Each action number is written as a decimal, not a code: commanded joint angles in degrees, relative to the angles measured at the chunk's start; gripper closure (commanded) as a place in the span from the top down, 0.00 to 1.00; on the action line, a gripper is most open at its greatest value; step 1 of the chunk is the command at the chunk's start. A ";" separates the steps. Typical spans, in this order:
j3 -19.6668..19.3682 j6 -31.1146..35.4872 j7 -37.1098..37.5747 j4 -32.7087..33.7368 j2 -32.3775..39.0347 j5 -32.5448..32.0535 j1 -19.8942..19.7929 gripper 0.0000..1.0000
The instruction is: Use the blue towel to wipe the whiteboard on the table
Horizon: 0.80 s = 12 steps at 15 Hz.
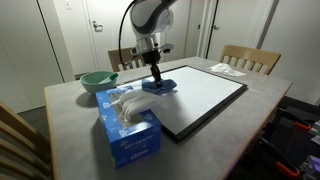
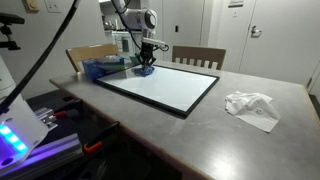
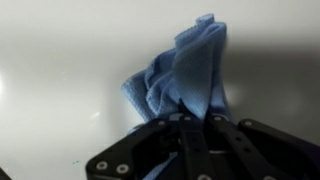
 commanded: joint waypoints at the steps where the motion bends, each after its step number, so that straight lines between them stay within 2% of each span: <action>1: 3.08 -3.09 -6.18 -3.16 -0.09 4.06 -1.80 0.02; 5: 4.76 -8.96 -13.26 -3.39 0.53 7.15 -1.51 0.02; 7: 2.92 -11.34 -13.41 -3.24 0.94 5.62 -0.28 0.02; 9: -0.64 -7.51 -8.70 -3.92 0.40 1.95 1.20 0.02; 12: -1.92 -1.84 -4.91 -5.08 -0.53 1.15 0.27 0.02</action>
